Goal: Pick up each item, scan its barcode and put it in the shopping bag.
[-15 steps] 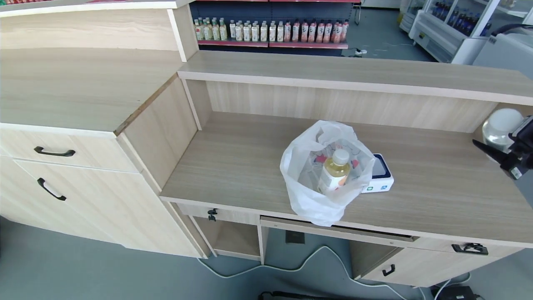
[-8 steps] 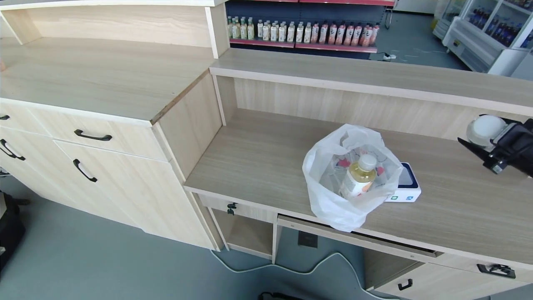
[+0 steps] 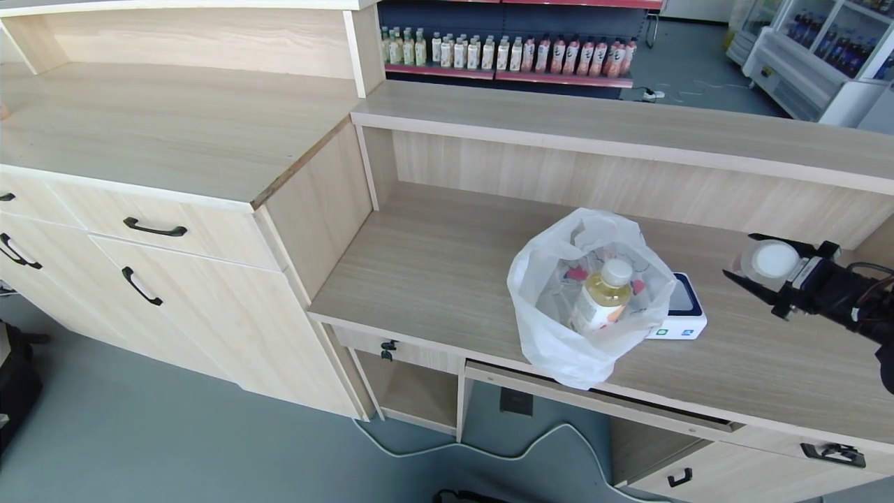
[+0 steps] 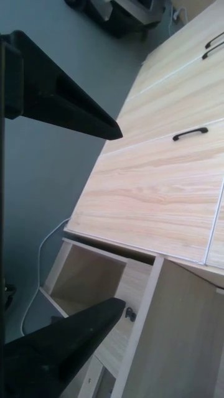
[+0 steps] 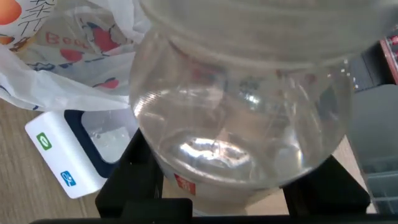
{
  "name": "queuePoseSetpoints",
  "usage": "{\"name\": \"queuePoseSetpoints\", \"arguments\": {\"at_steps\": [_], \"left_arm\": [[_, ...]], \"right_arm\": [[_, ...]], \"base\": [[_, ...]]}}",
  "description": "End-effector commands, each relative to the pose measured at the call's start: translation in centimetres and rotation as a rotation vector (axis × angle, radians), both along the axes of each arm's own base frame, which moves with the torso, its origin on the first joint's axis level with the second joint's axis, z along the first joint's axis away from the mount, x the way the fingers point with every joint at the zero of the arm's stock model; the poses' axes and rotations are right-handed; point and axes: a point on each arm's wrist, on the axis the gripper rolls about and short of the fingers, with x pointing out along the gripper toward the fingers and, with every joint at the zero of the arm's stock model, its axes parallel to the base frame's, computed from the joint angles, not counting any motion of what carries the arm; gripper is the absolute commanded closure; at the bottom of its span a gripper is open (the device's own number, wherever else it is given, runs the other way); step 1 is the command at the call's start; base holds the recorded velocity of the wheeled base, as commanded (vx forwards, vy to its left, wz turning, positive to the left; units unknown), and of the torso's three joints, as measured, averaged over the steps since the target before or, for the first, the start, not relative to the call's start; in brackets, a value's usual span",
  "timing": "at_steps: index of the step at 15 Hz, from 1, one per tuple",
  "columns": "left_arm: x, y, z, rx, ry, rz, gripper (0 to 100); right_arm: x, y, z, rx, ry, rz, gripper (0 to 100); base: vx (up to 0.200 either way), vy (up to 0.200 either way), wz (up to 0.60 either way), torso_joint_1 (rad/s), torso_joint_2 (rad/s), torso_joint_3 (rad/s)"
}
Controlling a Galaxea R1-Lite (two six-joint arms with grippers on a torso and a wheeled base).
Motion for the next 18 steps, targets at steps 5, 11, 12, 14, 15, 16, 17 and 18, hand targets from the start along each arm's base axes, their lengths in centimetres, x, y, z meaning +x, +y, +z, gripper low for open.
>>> {"name": "queuePoseSetpoints", "arguments": {"at_steps": [5,11,12,14,15,16,17,18], "left_arm": [[0.0,0.0,0.0,0.0,-0.001,0.001,0],[0.0,0.0,0.0,0.0,-0.001,0.001,0],[0.0,0.0,0.0,0.0,-0.001,0.001,0],[0.0,0.0,0.0,0.0,-0.001,0.001,0],[0.0,0.0,0.0,0.0,-0.001,-0.001,0],[0.0,0.0,0.0,0.0,-0.001,0.001,0],[0.0,0.0,0.0,0.0,-0.001,0.001,0],[0.0,0.0,0.0,0.0,-0.001,0.001,0]], "right_arm": [[2.5,-0.8,-1.7,-0.007,-0.009,0.056,100],[5.2,1.0,-2.7,-0.019,-0.043,0.126,100],[5.7,1.2,-2.5,-0.023,-0.057,0.135,100],[7.0,1.9,-2.7,-0.015,-0.067,0.161,100],[7.2,2.3,-2.8,-0.009,-0.064,0.174,100],[7.5,2.6,-3.0,-0.007,-0.061,0.182,100],[7.5,2.7,-3.1,-0.007,-0.059,0.186,100],[7.5,2.9,-3.4,-0.006,-0.05,0.19,100]], "base": [[0.0,0.0,0.0,0.0,0.0,0.0],[0.0,0.0,0.0,0.0,0.0,0.0],[0.0,0.0,0.0,0.0,0.0,0.0],[0.0,0.0,0.0,0.0,0.0,0.0],[0.0,0.0,0.0,0.0,0.0,0.0],[0.0,0.0,0.0,0.0,0.0,0.0],[0.0,0.0,0.0,0.0,0.0,0.0],[0.0,0.0,0.0,0.0,0.0,0.0]]}}
